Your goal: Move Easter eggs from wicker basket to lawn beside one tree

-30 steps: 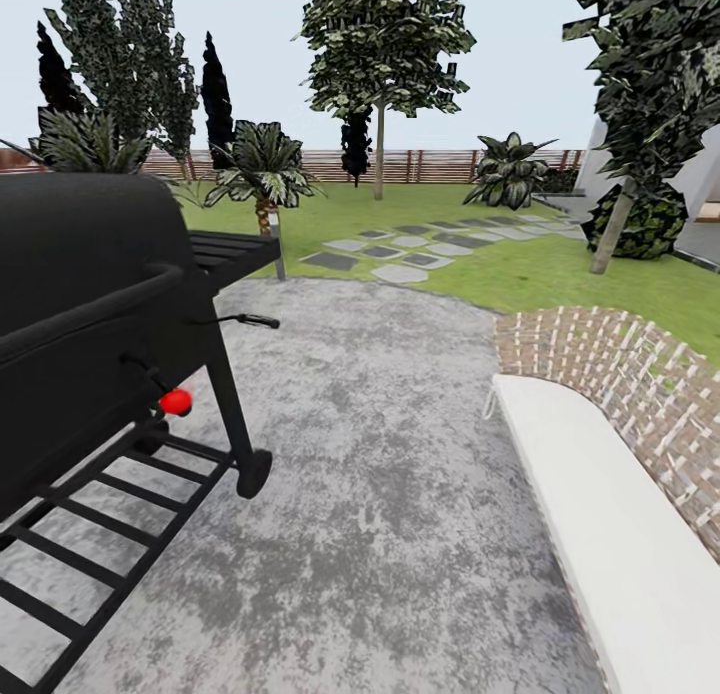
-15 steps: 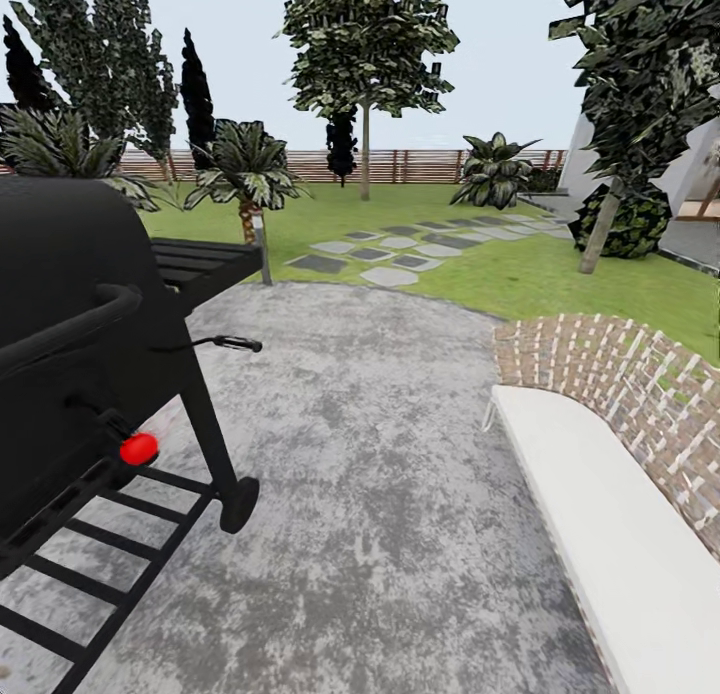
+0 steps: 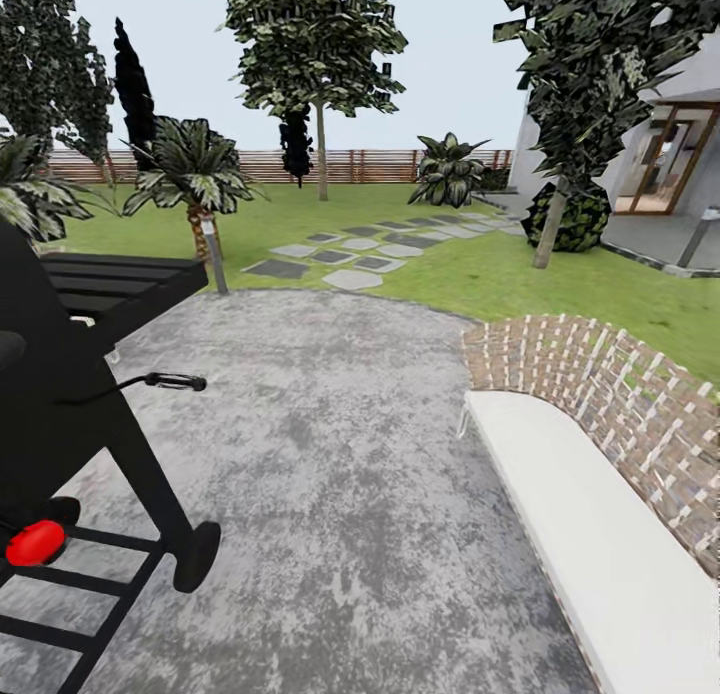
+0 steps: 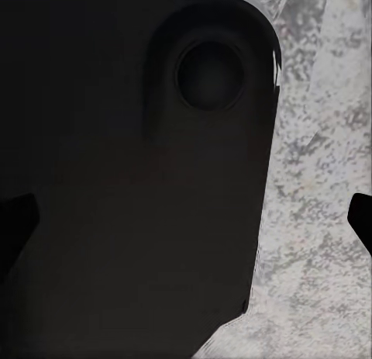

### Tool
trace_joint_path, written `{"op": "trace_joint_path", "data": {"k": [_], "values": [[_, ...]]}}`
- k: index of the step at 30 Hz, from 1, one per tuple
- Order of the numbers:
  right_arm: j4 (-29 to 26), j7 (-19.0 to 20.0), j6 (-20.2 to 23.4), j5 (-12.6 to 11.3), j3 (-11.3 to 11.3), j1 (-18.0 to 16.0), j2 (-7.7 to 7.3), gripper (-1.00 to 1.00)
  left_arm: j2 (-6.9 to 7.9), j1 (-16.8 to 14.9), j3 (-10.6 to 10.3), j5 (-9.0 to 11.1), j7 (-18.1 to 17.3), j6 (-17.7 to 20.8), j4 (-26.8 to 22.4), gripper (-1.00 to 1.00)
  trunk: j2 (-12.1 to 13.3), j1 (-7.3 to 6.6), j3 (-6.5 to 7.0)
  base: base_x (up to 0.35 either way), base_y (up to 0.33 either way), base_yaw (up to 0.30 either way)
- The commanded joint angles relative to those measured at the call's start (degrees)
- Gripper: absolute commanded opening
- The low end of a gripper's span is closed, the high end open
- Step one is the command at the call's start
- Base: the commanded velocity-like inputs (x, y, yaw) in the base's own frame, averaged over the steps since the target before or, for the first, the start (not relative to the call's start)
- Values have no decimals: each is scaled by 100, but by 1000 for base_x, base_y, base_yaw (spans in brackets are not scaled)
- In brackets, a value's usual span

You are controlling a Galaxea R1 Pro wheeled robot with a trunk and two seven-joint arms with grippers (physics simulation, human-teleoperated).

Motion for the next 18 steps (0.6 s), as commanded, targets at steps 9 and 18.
{"op": "trace_joint_path", "data": {"k": [9, 18], "values": [[6, 1, -18, 5, 26, -5, -1, 100, -3, 0, 3, 8, -2, 8, -5, 100, -2, 3, -5, 334, 75, -228], [21, 6, -10, 7, 27, -5, -7, 100, -1, 0, 3, 8, -2, 8, -7, 100, -2, 3, -5, 334, 75, -14]]}}
